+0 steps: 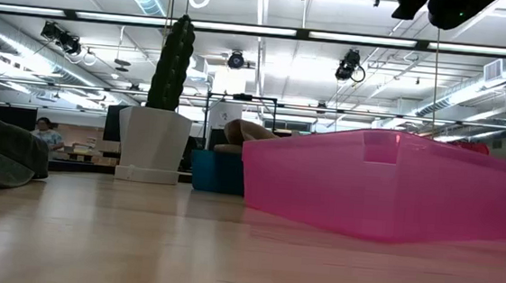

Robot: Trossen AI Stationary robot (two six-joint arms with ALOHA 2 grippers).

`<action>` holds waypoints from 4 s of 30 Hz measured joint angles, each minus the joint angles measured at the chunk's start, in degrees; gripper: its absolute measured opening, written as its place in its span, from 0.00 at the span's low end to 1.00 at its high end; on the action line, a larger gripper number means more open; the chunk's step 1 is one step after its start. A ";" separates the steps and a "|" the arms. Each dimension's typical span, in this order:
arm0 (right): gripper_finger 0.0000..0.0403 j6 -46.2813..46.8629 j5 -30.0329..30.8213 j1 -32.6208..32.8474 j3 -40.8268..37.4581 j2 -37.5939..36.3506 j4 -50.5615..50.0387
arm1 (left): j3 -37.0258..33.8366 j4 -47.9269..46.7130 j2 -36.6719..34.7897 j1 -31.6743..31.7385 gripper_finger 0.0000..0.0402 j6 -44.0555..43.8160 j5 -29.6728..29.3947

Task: Pick & Place hat
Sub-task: Put the middle black cap into the red bin

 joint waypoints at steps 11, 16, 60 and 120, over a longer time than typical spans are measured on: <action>0.02 -2.49 0.04 -0.02 0.00 0.00 -4.10 | 0.00 -0.55 -0.26 -0.43 0.70 0.74 1.18; 0.02 -2.51 0.04 -0.02 0.00 0.00 -4.12 | 0.00 -1.08 -0.26 -0.43 0.48 0.74 1.22; 0.68 -8.19 3.83 -15.58 0.04 -0.02 -19.26 | 0.04 6.92 -0.87 -6.85 0.02 31.15 -35.08; 0.04 1.97 3.81 -14.00 0.04 7.28 7.59 | 0.00 17.62 13.70 -8.47 0.17 34.99 -33.94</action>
